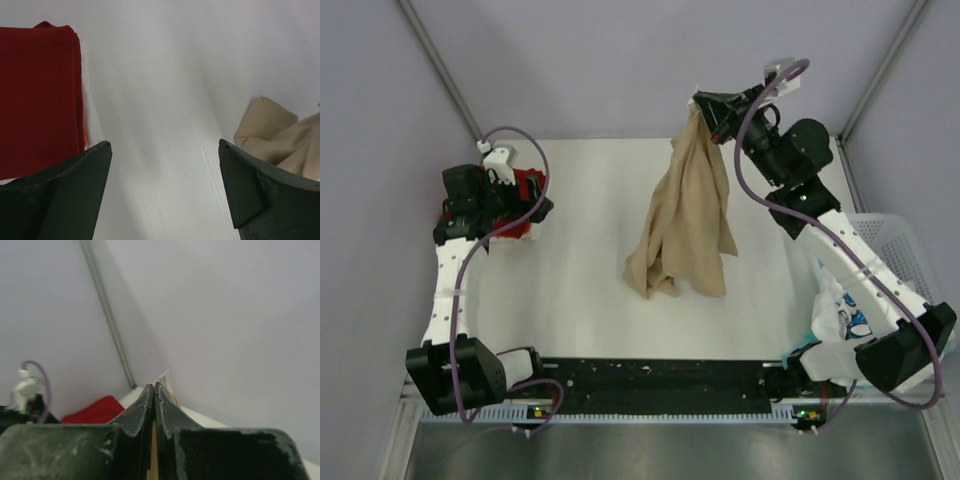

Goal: Fold and stack the t-shirts
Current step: Move the tshirt to the center of the board, then flatten out the tshirt

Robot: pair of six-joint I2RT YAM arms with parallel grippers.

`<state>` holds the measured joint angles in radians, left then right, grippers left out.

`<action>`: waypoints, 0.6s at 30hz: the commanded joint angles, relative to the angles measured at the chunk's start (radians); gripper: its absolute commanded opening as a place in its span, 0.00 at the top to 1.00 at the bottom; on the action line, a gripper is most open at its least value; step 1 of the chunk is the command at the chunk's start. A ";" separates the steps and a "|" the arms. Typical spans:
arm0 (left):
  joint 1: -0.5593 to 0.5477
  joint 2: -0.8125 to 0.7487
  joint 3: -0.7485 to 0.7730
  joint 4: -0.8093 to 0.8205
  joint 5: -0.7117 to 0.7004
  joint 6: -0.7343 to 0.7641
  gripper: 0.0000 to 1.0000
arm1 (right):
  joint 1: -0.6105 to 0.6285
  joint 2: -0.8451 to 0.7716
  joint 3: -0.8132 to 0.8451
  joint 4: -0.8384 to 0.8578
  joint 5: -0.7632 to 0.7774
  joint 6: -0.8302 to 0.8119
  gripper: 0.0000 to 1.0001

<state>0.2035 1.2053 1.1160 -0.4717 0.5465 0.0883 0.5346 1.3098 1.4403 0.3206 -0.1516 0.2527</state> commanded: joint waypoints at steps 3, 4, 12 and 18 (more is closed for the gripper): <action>0.005 -0.038 -0.010 0.045 -0.007 0.011 0.09 | -0.151 0.061 -0.165 -0.025 0.246 -0.088 1.00; 0.005 -0.036 -0.012 0.045 -0.005 0.008 0.09 | -0.159 0.078 -0.184 -0.026 0.326 -0.114 1.00; 0.004 -0.038 -0.015 0.045 0.004 0.007 0.09 | -0.171 0.505 0.305 -0.892 0.681 -0.221 0.04; -0.001 -0.010 -0.013 0.030 0.107 0.028 0.13 | -0.012 0.375 0.011 -0.894 0.620 -0.115 0.05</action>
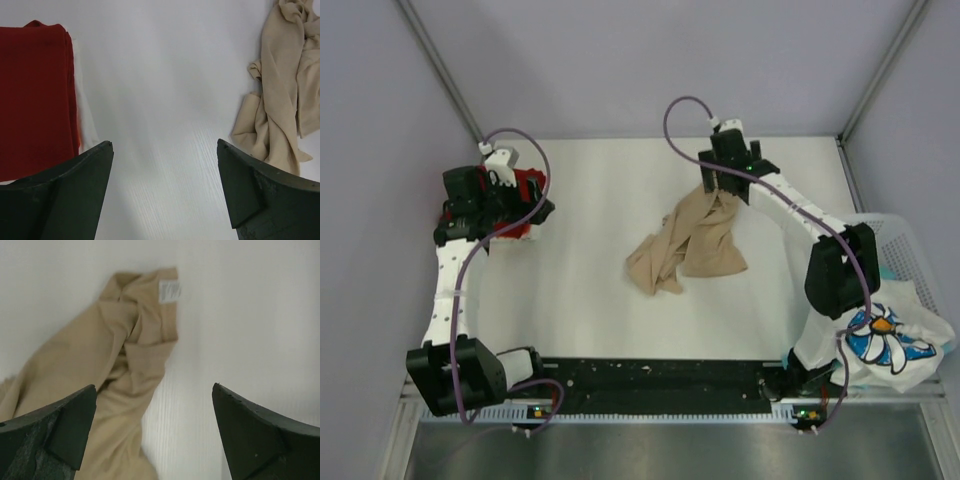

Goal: Fold and stack the t-shirts
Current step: Flatten out the tshirt

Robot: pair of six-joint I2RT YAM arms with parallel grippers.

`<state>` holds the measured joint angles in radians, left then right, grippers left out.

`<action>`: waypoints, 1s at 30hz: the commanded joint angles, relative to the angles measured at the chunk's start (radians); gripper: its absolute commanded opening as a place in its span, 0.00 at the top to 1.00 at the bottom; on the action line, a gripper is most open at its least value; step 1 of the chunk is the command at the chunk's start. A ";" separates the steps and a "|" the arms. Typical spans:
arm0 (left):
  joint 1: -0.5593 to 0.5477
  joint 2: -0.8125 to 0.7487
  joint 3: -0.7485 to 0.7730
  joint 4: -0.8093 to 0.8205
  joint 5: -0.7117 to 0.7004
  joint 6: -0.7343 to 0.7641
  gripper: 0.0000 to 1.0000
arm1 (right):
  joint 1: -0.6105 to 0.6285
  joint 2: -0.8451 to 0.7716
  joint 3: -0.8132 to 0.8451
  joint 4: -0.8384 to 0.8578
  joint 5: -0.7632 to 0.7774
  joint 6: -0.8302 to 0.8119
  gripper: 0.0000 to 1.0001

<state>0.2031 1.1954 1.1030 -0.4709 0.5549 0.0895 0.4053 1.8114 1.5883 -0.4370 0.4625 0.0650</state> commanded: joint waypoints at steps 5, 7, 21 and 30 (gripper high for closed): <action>-0.146 0.019 -0.014 -0.041 0.211 0.148 0.14 | 0.178 -0.202 -0.361 -0.036 -0.321 0.223 0.19; -0.274 0.039 -0.022 -0.072 0.148 0.211 0.13 | 0.187 -0.208 -0.425 0.013 -0.379 0.281 0.23; -0.656 0.191 -0.104 0.005 0.062 0.282 0.10 | 0.242 -0.095 -0.542 0.139 -0.429 0.334 0.35; -0.722 0.337 -0.083 0.086 -0.041 0.214 0.10 | 0.240 -0.069 -0.551 0.067 -0.274 0.348 0.94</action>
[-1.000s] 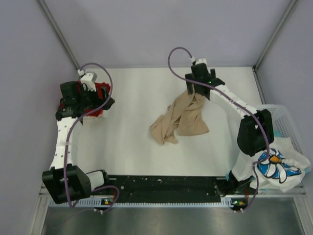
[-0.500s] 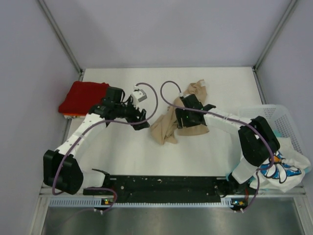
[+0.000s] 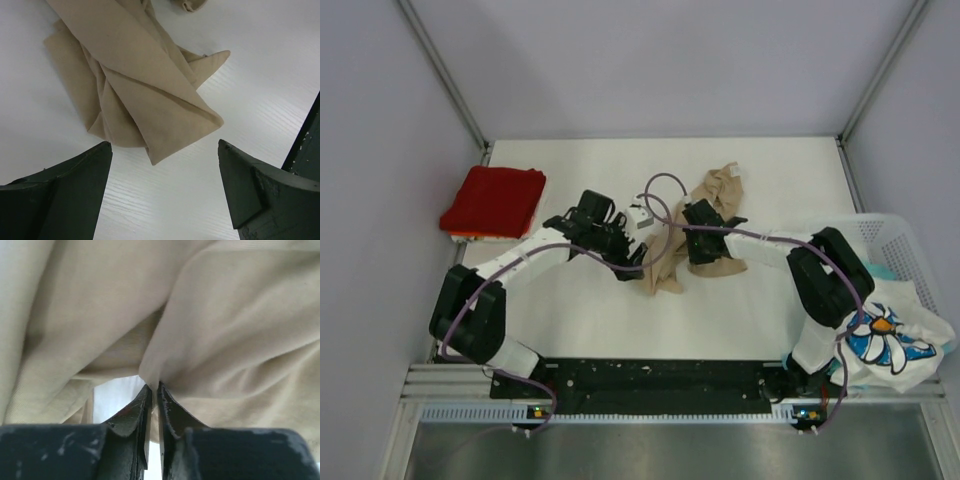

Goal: Fold and stack the t-shirts
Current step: Flatten out the tshirt

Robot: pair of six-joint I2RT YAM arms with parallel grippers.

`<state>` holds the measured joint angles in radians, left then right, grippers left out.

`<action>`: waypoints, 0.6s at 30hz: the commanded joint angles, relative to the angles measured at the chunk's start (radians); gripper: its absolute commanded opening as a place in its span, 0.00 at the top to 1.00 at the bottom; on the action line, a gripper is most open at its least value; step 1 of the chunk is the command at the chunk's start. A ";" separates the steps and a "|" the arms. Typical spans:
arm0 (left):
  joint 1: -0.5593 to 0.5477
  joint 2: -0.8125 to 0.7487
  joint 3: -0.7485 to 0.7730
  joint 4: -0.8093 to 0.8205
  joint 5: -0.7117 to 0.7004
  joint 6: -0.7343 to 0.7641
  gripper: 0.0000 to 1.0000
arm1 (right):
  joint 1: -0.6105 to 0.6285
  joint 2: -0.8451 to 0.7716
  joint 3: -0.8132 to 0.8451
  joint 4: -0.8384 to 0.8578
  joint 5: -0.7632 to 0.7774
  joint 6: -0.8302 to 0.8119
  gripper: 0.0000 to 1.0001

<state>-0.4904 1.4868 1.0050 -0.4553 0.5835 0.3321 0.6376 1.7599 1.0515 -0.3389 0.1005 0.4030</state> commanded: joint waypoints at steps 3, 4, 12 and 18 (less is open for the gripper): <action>-0.072 0.114 0.041 0.075 -0.166 -0.034 0.10 | 0.008 -0.094 -0.022 -0.041 0.114 -0.001 1.00; -0.088 0.142 0.055 0.076 -0.194 -0.036 0.10 | 0.005 -0.123 -0.024 -0.045 0.116 -0.007 1.00; -0.091 0.306 0.230 -0.060 -0.221 -0.028 0.79 | -0.196 -0.476 -0.084 -0.054 -0.019 0.014 1.00; -0.060 0.186 0.319 -0.180 -0.296 0.022 1.00 | -0.381 -0.683 -0.044 -0.104 -0.070 -0.022 1.00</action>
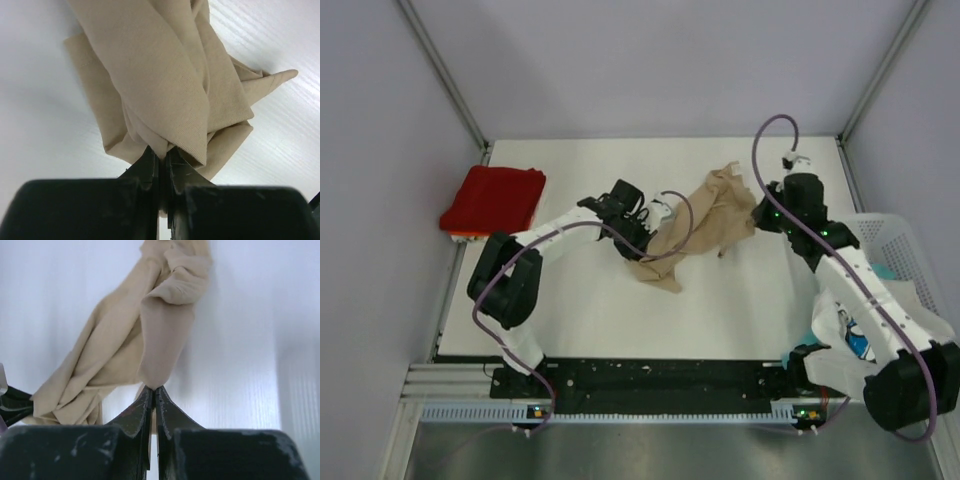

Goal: Fold and stack the t-shirts
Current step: Flatten out the tshirt

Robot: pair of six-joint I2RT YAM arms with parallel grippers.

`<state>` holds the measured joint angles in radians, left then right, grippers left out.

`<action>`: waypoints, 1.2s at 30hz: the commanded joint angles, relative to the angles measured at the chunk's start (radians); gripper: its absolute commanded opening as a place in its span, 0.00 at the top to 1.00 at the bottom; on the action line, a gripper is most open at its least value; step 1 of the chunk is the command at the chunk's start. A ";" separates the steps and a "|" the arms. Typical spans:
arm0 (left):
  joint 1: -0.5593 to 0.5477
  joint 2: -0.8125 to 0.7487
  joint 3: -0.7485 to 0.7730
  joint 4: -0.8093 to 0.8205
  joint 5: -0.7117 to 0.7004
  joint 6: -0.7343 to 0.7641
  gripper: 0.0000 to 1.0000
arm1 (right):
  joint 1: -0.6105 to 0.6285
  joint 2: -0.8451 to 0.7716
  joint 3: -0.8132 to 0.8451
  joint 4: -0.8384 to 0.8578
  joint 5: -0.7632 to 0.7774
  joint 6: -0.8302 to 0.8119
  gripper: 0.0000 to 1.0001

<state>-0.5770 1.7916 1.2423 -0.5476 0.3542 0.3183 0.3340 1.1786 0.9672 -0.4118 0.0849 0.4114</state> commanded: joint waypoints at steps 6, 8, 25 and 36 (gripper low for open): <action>0.127 -0.345 0.233 -0.230 -0.142 0.094 1.00 | -0.098 -0.226 0.192 -0.094 -0.043 -0.097 1.00; 0.152 -0.415 0.265 -0.261 -0.181 0.119 1.00 | -0.098 -0.260 0.237 -0.105 -0.046 -0.109 1.00; 0.204 -0.523 0.152 -0.490 -0.112 0.309 0.88 | -0.098 -0.381 0.162 -0.157 -0.033 -0.143 1.00; 0.468 0.130 0.659 -0.320 -0.373 0.035 0.55 | -0.099 -0.237 0.056 -0.088 -0.042 -0.128 1.00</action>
<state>-0.2058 1.7489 1.6222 -0.8848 0.0658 0.4973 0.2390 0.9493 1.0199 -0.5671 0.0299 0.2821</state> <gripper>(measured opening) 0.396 0.009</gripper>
